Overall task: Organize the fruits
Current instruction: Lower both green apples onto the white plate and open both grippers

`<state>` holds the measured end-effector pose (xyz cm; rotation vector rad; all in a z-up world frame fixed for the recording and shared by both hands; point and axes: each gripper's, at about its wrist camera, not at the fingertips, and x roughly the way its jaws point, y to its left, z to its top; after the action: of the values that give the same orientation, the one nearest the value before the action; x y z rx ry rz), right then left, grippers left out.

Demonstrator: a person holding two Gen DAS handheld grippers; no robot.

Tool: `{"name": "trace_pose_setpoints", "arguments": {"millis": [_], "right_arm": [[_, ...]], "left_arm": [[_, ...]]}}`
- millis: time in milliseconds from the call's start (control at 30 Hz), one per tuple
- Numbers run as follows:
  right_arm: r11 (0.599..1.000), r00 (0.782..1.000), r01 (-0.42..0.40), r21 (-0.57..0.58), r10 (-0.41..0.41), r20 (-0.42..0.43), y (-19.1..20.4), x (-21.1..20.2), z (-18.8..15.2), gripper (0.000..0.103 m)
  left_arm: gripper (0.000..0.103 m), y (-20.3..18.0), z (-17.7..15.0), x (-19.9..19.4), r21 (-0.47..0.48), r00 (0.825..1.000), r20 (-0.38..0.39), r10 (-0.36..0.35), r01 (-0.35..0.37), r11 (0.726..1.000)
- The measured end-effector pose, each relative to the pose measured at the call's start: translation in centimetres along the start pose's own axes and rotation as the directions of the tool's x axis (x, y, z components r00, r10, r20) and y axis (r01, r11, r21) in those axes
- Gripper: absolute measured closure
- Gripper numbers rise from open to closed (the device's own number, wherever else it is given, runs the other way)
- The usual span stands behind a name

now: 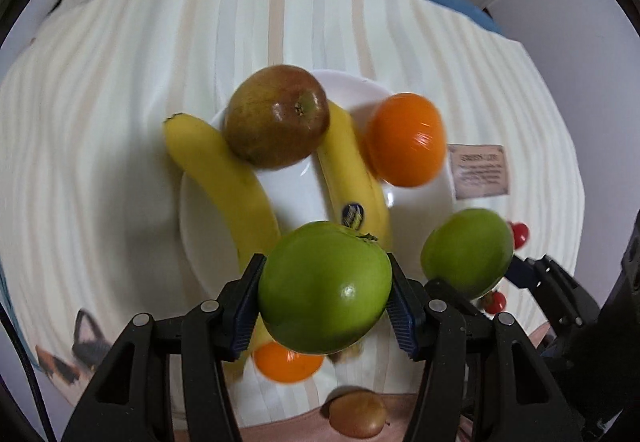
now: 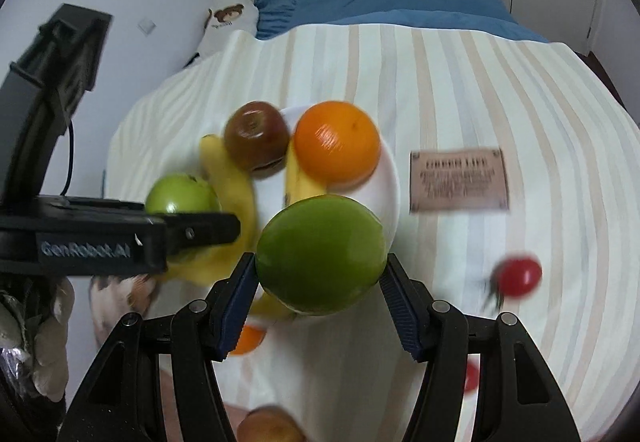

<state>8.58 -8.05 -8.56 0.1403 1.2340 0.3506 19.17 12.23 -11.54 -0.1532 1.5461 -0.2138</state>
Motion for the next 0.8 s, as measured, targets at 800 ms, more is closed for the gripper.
{"name": "trace_pose_setpoints", "arguments": {"millis": [800], "right_arm": [[0.999, 0.997, 0.035, -0.026, -0.037, -0.067, -0.9, 4.0, 2.8, 0.038]], "left_arm": [[0.048, -0.9, 1.3, 3.3, -0.01, 0.998, -0.044, 0.047, -0.048, 0.999]]}}
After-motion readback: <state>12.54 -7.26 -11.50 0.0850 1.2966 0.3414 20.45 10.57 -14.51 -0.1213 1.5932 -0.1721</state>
